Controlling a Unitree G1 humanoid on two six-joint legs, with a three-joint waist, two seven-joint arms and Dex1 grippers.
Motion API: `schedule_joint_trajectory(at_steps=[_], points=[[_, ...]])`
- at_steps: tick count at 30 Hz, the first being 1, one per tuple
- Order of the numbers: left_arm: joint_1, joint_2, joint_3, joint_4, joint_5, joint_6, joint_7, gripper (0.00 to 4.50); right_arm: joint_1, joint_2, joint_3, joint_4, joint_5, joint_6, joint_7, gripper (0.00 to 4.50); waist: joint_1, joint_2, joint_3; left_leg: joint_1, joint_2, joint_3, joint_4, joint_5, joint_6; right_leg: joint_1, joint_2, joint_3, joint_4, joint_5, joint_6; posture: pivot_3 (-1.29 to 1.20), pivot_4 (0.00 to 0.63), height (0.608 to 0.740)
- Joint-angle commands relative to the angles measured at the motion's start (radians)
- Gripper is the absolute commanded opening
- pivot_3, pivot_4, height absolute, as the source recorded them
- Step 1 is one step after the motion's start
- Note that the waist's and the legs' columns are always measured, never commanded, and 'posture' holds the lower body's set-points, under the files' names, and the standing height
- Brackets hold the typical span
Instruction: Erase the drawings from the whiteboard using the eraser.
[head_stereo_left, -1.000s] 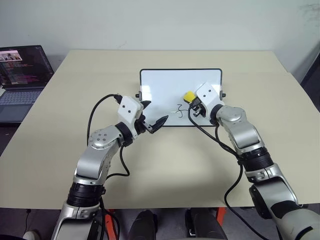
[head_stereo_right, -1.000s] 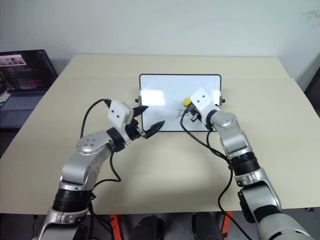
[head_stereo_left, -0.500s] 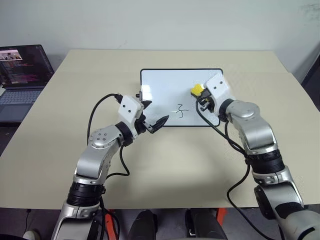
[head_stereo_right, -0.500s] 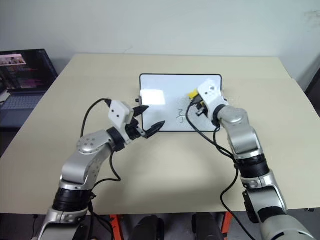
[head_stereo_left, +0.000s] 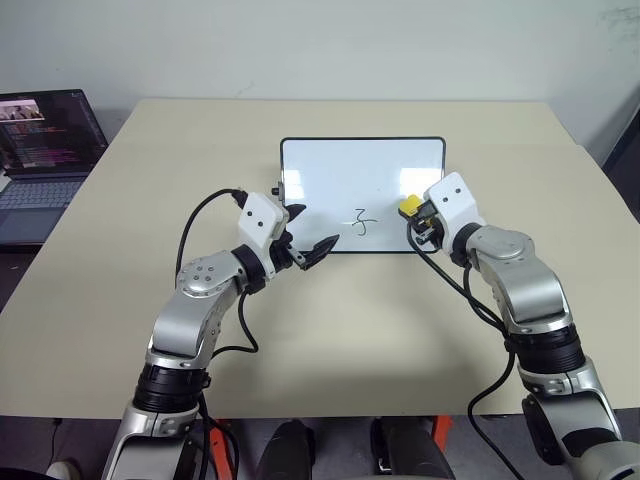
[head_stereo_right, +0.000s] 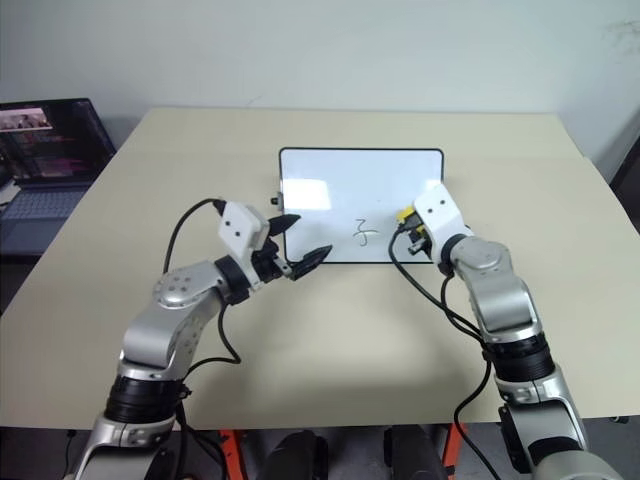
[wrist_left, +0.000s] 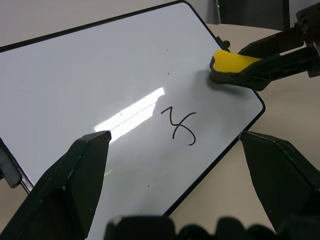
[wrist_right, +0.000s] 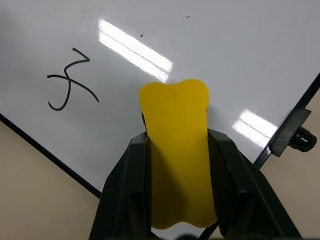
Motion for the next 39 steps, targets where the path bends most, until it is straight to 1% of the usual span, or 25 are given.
schedule_joint_trajectory(at_steps=[1,8,13,16,24,31,39], points=[[-0.017,0.005,0.004,-0.033,-0.011,-0.003,-0.005,4.5,-0.004,-0.004,-0.024,-0.052,0.013,0.0,-0.013,1.19,0.0,0.0,0.0,0.0,0.0,0.0,0.0,0.0,0.0,0.0,0.0,0.0,0.0,0.0,0.0,0.0,0.15,0.74],[0.003,0.003,0.008,-0.05,-0.011,-0.009,0.0,4.5,-0.007,0.01,-0.021,-0.052,0.019,-0.008,-0.025,1.19,0.0,0.0,0.0,0.0,0.0,0.0,0.0,0.0,0.0,0.0,0.0,0.0,0.0,0.0,0.0,0.0,0.15,0.74],[0.061,0.009,0.01,-0.089,0.001,-0.02,0.012,4.5,-0.013,0.05,-0.019,-0.047,0.027,-0.037,-0.049,1.19,-0.001,0.0,0.0,0.0,0.0,0.0,0.0,0.0,0.0,0.0,0.0,0.0,0.0,0.0,0.0,0.0,0.15,0.74],[0.126,0.008,0.012,-0.122,0.008,-0.033,0.022,4.5,-0.034,0.074,-0.017,-0.013,0.021,-0.076,-0.069,1.19,-0.001,0.0,0.0,0.0,0.0,0.0,0.0,0.0,0.0,0.0,0.0,0.0,0.0,0.0,0.0,0.0,0.15,0.74],[0.193,-0.005,0.012,-0.177,0.014,-0.036,0.066,4.5,-0.079,0.119,0.0,0.06,0.017,-0.158,-0.089,1.19,0.001,0.0,0.0,0.0,0.0,0.0,0.0,0.0,0.0,0.0,0.0,0.0,0.001,0.0,0.0,0.0,0.15,0.74],[0.19,-0.008,0.005,-0.178,0.016,-0.04,0.081,4.5,-0.153,0.176,0.015,0.203,0.0,-0.27,-0.127,1.19,-0.001,0.0,0.0,0.001,0.0,0.0,0.0,0.0,0.0,0.0,0.0,0.0,0.001,0.0,0.0,0.0,0.15,0.74],[0.184,0.0,0.011,-0.2,0.009,-0.028,0.09,4.5,-0.207,0.204,0.02,0.385,-0.02,-0.416,-0.163,1.19,-0.001,0.0,0.0,0.0,0.0,0.0,0.0,0.0,0.0,0.0,0.0,0.0,0.0,0.0,0.0,0.0,0.15,0.74]])
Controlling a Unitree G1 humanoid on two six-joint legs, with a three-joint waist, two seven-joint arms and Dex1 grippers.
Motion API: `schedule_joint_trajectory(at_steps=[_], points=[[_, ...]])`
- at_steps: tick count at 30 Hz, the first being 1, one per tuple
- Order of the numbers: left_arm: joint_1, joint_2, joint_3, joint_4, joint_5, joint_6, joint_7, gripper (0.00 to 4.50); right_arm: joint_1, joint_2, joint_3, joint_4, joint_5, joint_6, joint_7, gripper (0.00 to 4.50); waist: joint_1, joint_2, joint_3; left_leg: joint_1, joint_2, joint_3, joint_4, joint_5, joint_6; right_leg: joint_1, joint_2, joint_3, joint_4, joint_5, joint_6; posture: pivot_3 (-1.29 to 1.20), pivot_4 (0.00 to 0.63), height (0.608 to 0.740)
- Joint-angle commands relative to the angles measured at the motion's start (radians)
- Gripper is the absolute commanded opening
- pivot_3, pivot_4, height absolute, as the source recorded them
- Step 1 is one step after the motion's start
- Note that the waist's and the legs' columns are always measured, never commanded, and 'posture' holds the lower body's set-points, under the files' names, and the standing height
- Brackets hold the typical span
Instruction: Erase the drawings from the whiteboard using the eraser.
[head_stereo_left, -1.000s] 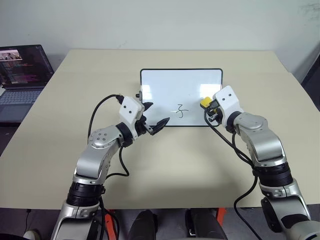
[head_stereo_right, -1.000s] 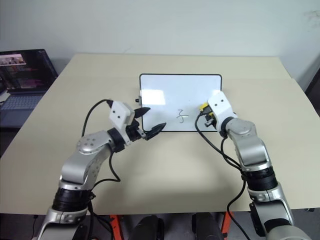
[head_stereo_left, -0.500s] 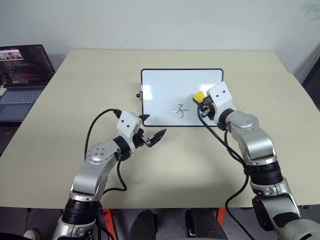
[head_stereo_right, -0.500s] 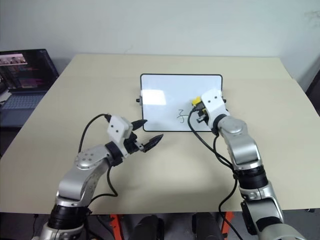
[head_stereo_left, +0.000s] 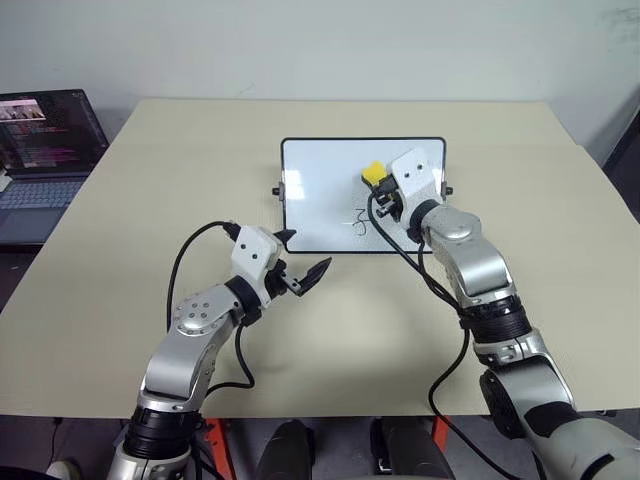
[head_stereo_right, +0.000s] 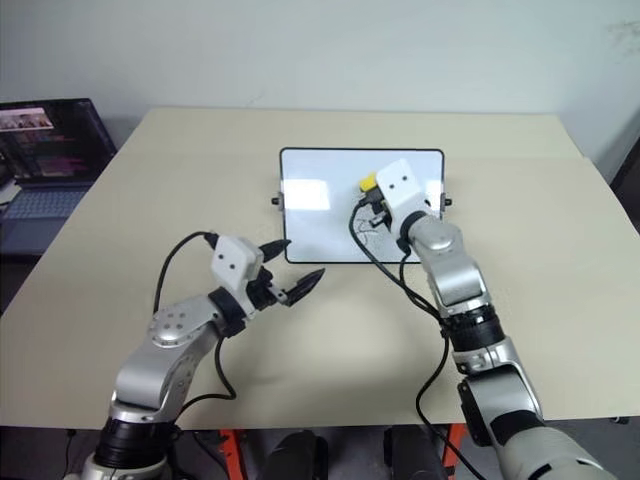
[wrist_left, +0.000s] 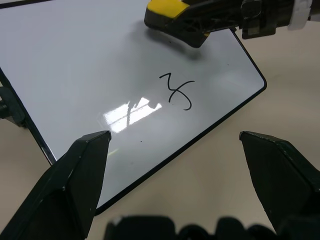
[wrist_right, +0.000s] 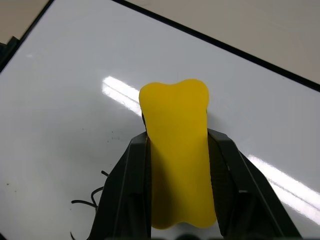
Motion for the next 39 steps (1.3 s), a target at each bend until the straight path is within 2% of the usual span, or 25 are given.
schedule_joint_trajectory(at_steps=[1,10,15,19,22,27,39], points=[[-0.018,0.007,0.012,-0.054,-0.005,-0.002,0.006,4.5,-0.03,0.006,-0.004,0.034,-0.011,-0.075,-0.015,1.19,0.0,0.0,0.0,0.0,0.0,0.0,0.0,0.0,0.0,0.0,0.0,0.0,0.0,0.0,0.0,0.0,0.15,0.74],[-0.03,0.017,0.036,-0.079,-0.015,0.022,0.02,4.5,0.013,0.006,0.023,0.098,-0.036,-0.142,-0.008,1.19,0.0,0.0,0.0,0.0,0.0,0.0,0.0,0.0,0.0,0.0,0.0,0.0,0.001,0.0,0.0,0.0,0.15,0.74],[-0.039,0.02,0.045,-0.081,-0.017,0.03,0.025,4.5,0.094,-0.028,0.118,0.241,-0.119,-0.316,0.021,1.19,-0.001,0.0,-0.001,0.002,0.0,0.001,0.0,0.0,0.0,0.002,0.0,0.0,0.001,0.0,0.0,0.0,0.15,0.74],[-0.04,0.026,0.056,-0.085,-0.018,0.037,0.027,4.5,0.122,-0.05,0.144,0.312,-0.142,-0.386,0.045,1.19,-0.002,-0.001,-0.001,0.009,0.0,0.002,0.0,0.0,0.0,0.007,0.0,0.001,0.003,0.0,0.0,0.0,0.15,0.74],[-0.036,0.027,0.064,-0.09,-0.02,0.041,0.032,4.5,0.139,-0.07,0.156,0.351,-0.161,-0.421,0.055,1.19,-0.002,0.0,-0.001,0.026,0.001,0.0,-0.001,0.0,0.001,0.025,0.001,0.0,-0.001,0.0,0.0,0.0,0.15,0.74],[-0.037,0.023,0.061,-0.091,-0.018,0.043,0.04,4.5,0.17,-0.089,0.174,0.339,-0.179,-0.435,0.081,1.19,-0.001,-0.001,-0.002,0.037,0.001,-0.001,-0.002,0.0,0.001,0.039,0.002,0.0,-0.009,0.001,0.002,0.0,0.15,0.74],[-0.049,0.02,0.055,-0.075,-0.019,0.035,0.045,4.5,0.225,-0.092,0.174,0.154,-0.181,-0.374,0.148,1.19,0.0,-0.001,-0.002,0.036,0.001,0.0,-0.008,0.0,0.001,0.036,0.002,0.001,-0.011,0.002,0.003,0.0,0.15,0.74]])
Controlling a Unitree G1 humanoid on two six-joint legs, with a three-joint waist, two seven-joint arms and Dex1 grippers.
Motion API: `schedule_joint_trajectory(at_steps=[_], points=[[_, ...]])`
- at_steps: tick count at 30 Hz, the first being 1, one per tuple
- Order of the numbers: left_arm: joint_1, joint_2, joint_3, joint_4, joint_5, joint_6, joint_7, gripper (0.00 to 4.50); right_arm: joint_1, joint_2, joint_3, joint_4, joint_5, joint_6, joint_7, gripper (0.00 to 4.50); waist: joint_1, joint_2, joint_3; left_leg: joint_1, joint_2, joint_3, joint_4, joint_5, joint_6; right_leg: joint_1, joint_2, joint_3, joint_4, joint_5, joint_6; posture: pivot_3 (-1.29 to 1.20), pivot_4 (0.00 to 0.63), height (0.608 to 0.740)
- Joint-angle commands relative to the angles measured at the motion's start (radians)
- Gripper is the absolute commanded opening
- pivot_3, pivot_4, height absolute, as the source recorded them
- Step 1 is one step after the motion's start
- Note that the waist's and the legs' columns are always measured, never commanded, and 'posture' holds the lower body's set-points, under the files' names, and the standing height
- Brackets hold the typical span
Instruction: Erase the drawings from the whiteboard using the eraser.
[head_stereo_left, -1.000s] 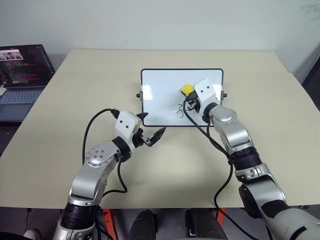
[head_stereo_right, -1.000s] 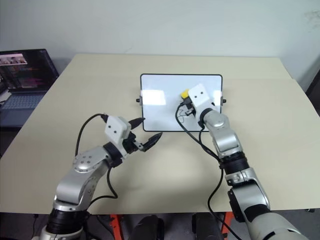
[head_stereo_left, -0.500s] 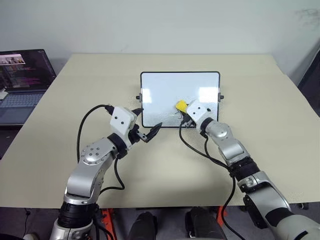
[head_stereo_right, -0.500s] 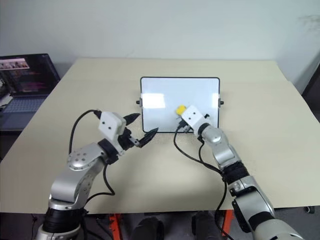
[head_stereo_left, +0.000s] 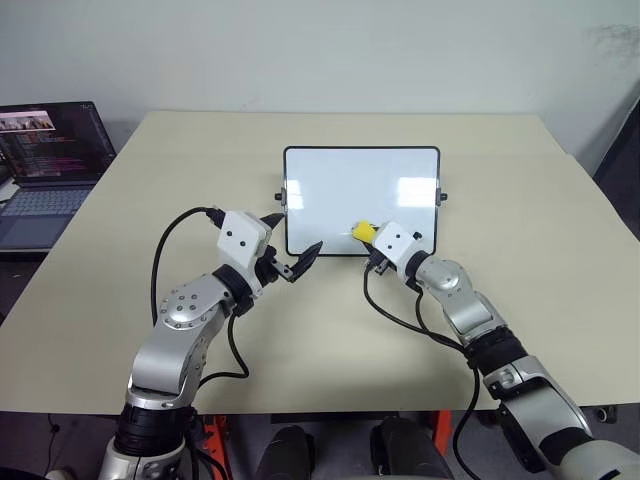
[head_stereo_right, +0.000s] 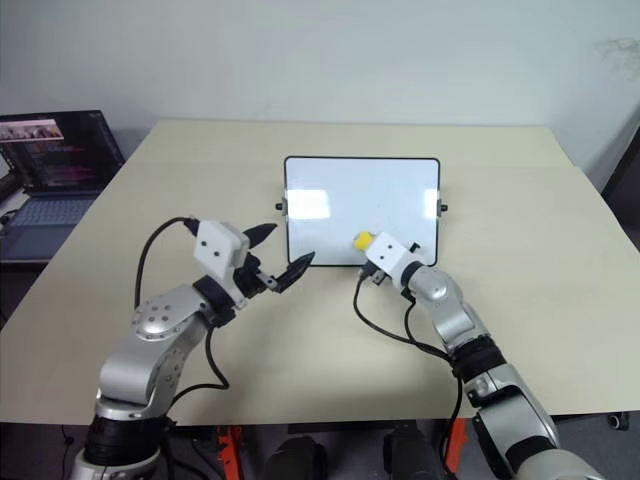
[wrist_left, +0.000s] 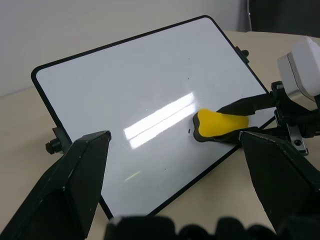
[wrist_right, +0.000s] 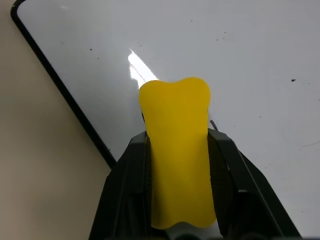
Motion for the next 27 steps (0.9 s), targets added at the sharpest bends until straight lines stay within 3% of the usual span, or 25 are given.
schedule_joint_trajectory(at_steps=[1,6,10,15,21,27], points=[[-0.014,-0.001,0.01,-0.026,-0.008,-0.012,0.0,4.5,0.041,-0.018,0.011,-0.054,-0.013,0.079,0.041,1.19,0.0,0.0,0.0,0.0,0.0,0.0,-0.002,0.0,0.0,0.0,0.0,0.0,0.0,0.0,0.0,0.0,0.15,0.74],[-0.014,-0.009,0.001,-0.021,-0.009,-0.016,0.0,4.5,0.067,-0.029,-0.017,-0.221,0.008,0.171,0.077,1.19,0.002,0.0,0.0,-0.003,0.0,0.0,-0.006,0.0,0.0,-0.005,0.0,-0.001,-0.002,-0.001,-0.001,0.0,0.15,0.74],[-0.02,-0.014,-0.007,-0.012,-0.007,-0.021,-0.004,4.5,0.058,-0.029,-0.059,-0.349,0.04,0.266,0.086,1.19,0.002,0.0,0.001,-0.018,0.0,0.0,-0.005,0.0,-0.001,-0.018,-0.001,-0.001,-0.001,-0.001,-0.001,0.0,0.15,0.74],[-0.03,-0.02,-0.012,0.003,-0.004,-0.028,-0.01,4.5,0.019,-0.023,-0.127,-0.443,0.071,0.351,0.062,1.19,0.002,0.0,0.002,-0.019,0.0,0.0,-0.006,0.0,-0.001,-0.019,-0.001,-0.001,-0.004,-0.001,-0.001,0.0,0.15,0.74],[-0.038,-0.025,-0.019,0.012,-0.001,-0.033,-0.017,4.5,-0.023,-0.022,-0.17,-0.417,0.077,0.371,0.013,1.19,0.003,0.0,0.002,-0.019,0.0,0.0,-0.006,0.0,-0.001,-0.018,-0.001,-0.001,-0.004,-0.001,-0.001,0.0,0.15,0.74],[-0.047,-0.024,-0.022,0.015,-0.002,-0.034,-0.024,4.5,-0.048,-0.015,-0.179,-0.236,0.066,0.28,-0.06,1.19,0.002,0.0,0.002,-0.019,0.0,0.0,-0.006,0.0,-0.001,-0.018,-0.001,-0.001,-0.004,-0.001,-0.001,0.0,0.15,0.74]])
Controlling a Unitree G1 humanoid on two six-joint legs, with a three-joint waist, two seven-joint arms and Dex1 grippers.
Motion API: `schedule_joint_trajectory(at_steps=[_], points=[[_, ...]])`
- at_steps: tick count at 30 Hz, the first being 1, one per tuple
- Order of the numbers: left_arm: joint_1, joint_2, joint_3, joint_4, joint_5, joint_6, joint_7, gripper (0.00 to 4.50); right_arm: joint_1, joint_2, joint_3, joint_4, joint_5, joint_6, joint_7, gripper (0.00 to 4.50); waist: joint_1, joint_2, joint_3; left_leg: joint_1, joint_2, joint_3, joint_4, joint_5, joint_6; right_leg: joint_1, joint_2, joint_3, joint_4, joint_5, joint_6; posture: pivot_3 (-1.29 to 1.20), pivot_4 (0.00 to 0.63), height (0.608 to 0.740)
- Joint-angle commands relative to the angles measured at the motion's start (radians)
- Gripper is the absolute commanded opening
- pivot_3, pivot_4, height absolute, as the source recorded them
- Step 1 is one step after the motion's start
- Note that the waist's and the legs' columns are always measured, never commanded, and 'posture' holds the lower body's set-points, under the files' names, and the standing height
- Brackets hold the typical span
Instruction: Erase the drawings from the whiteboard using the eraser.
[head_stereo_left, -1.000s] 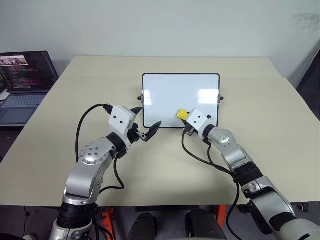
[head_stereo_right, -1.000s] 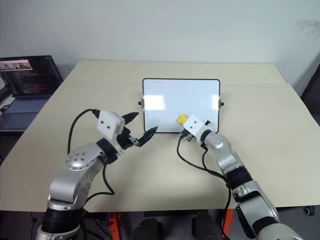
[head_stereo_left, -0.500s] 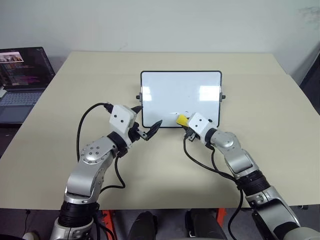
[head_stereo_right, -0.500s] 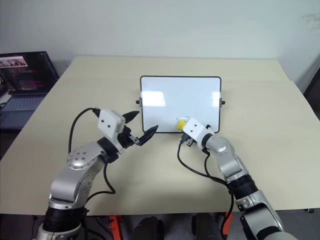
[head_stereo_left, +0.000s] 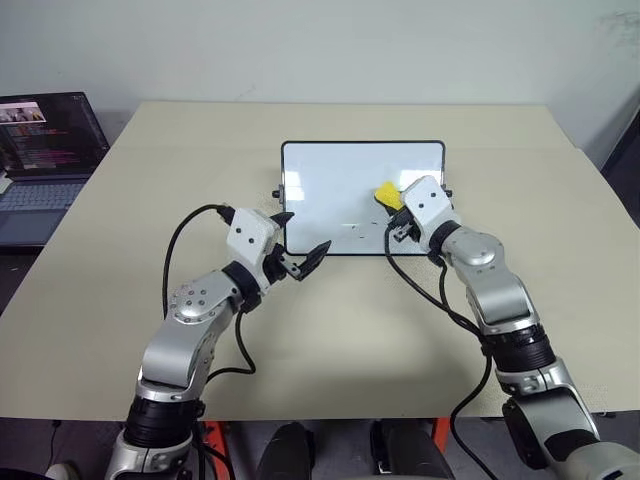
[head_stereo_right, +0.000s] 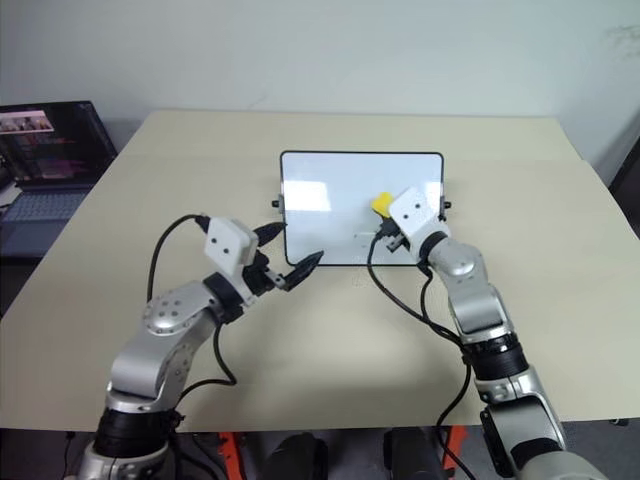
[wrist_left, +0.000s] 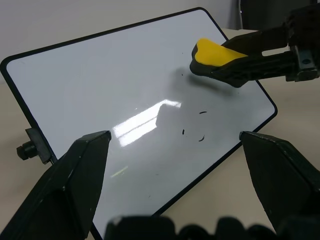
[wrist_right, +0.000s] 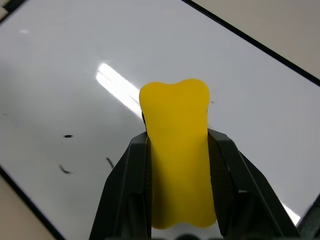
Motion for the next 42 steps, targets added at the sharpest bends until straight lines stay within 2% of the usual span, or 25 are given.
schedule_joint_trajectory(at_steps=[1,5,10,25,42], points=[[-0.015,0.001,0.003,-0.024,-0.003,-0.025,-0.004,4.5,-0.026,0.006,-0.015,0.095,-0.006,-0.082,-0.051,1.19,0.0,0.0,0.0,0.0,0.0,0.0,0.0,0.0,0.0,0.0,0.0,0.0,0.0,0.0,0.0,0.0,0.15,0.74],[-0.012,0.007,0.009,-0.034,-0.004,-0.02,-0.005,4.5,-0.039,0.029,-0.013,0.24,-0.009,-0.153,-0.103,1.19,-0.005,0.0,0.0,0.002,0.0,0.002,0.0,0.0,0.0,0.0,0.0,0.002,0.002,0.0,0.0,0.0,0.15,0.74],[-0.002,0.018,0.02,-0.052,-0.005,-0.011,-0.002,4.5,-0.044,0.057,-0.008,0.29,-0.001,-0.183,-0.12,1.19,-0.006,0.0,0.0,0.006,0.0,0.002,0.001,0.001,0.001,0.004,0.0,0.001,0.004,0.001,-0.001,0.0,0.15,0.74],[0.007,0.028,0.037,-0.057,-0.003,-0.01,0.007,4.5,-0.039,0.199,0.031,0.222,0.021,-0.088,-0.133,1.19,-0.028,0.0,0.0,0.006,0.001,0.002,0.0,0.002,0.001,0.003,0.001,0.002,0.004,0.002,-0.001,0.0,0.15,0.74],[0.021,0.033,0.058,-0.059,-0.002,-0.014,0.012,4.5,-0.06,0.299,0.046,0.209,0.048,0.004,-0.131,1.19,-0.027,0.0,0.0,0.005,0.001,0.001,0.0,0.002,0.001,0.002,0.001,0.001,0.003,0.002,-0.001,0.0,0.15,0.74]])
